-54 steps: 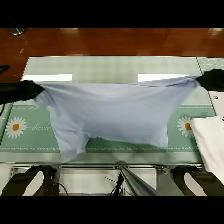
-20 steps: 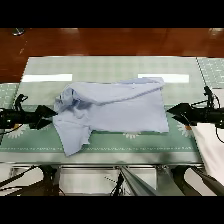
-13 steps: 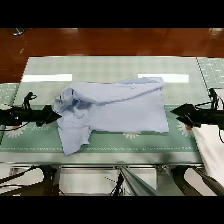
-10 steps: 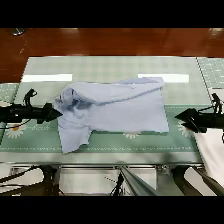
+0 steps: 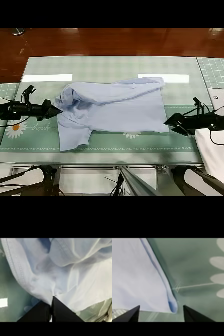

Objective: Fold the shirts.

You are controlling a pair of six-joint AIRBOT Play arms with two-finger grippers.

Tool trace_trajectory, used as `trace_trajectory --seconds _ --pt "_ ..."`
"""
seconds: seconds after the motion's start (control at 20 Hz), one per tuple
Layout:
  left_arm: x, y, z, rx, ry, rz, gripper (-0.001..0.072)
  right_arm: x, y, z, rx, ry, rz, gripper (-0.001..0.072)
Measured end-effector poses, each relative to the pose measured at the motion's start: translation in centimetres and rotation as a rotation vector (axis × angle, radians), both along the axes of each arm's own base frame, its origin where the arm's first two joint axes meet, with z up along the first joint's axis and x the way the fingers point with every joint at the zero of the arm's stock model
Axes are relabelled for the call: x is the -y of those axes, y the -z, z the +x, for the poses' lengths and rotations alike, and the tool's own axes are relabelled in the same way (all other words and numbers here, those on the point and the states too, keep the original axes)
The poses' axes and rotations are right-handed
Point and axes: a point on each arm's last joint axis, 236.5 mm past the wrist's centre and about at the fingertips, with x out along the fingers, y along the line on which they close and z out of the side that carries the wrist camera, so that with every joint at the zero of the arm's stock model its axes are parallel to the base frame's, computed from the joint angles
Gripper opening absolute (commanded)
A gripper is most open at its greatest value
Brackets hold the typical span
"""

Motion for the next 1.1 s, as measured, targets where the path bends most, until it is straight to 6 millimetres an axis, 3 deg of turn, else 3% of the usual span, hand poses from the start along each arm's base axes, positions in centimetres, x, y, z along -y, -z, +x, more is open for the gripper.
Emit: trace_trajectory --seconds 0.15,0.2,0.25,0.3,0.4,0.5,0.55,0.65,0.75,0.85,0.95,1.0,1.1 --pt "0.2 -0.1 -0.1 -0.001 0.007 -0.004 0.0034 -2.0 0.7 1.1 -0.008 -0.016 0.038 0.0601" --pt "0.3 -0.1 -0.1 -0.002 0.012 -0.006 0.0033 -2.7 0.8 1.4 -0.011 -0.018 0.055 0.0460" --pt "0.5 -0.1 -0.2 -0.003 0.018 -0.008 0.0033 -3.1 1.2 1.7 -0.007 -0.024 0.053 0.0151" --pt "0.7 -0.1 -0.2 -0.003 0.024 -0.008 0.0033 -3.3 1.5 1.8 -0.005 -0.035 0.047 0.0020" --pt "1.1 -0.6 0.1 0.009 0.031 -0.017 0.0032 -4.1 0.6 3.3 0.040 -0.043 0.074 0.0020" --pt "1.6 -3.5 2.4 0.096 0.009 -0.061 0.0032 -4.2 -1.8 5.9 0.109 -0.071 0.083 0.0019" --pt "1.9 -6.0 3.9 0.165 0.005 -0.087 0.0032 -4.1 -4.1 8.1 0.175 -0.081 0.081 0.0019" --pt "2.2 -13.0 7.6 0.360 -0.010 -0.113 0.0031 -4.0 -10.9 12.8 0.330 -0.121 0.067 0.0020" --pt "2.1 -21.9 10.4 0.581 -0.028 -0.099 0.0032 -3.6 -20.3 17.3 0.548 -0.151 0.020 0.0019" --pt "1.7 -31.7 11.5 0.817 -0.055 -0.044 0.0031 -3.2 -30.7 19.4 0.777 -0.178 -0.056 0.0020" --pt "1.5 -40.8 9.9 1.026 -0.067 0.049 0.0031 -2.6 -39.7 18.2 0.960 -0.203 -0.171 0.0020" --pt "1.3 -44.7 8.2 1.112 -0.077 0.118 0.0031 -2.5 -43.5 16.5 1.036 -0.208 -0.231 0.0020" --pt "0.5 -51.1 4.3 1.257 -0.126 0.281 0.0031 -2.0 -49.0 12.2 1.150 -0.205 -0.351 0.0020"
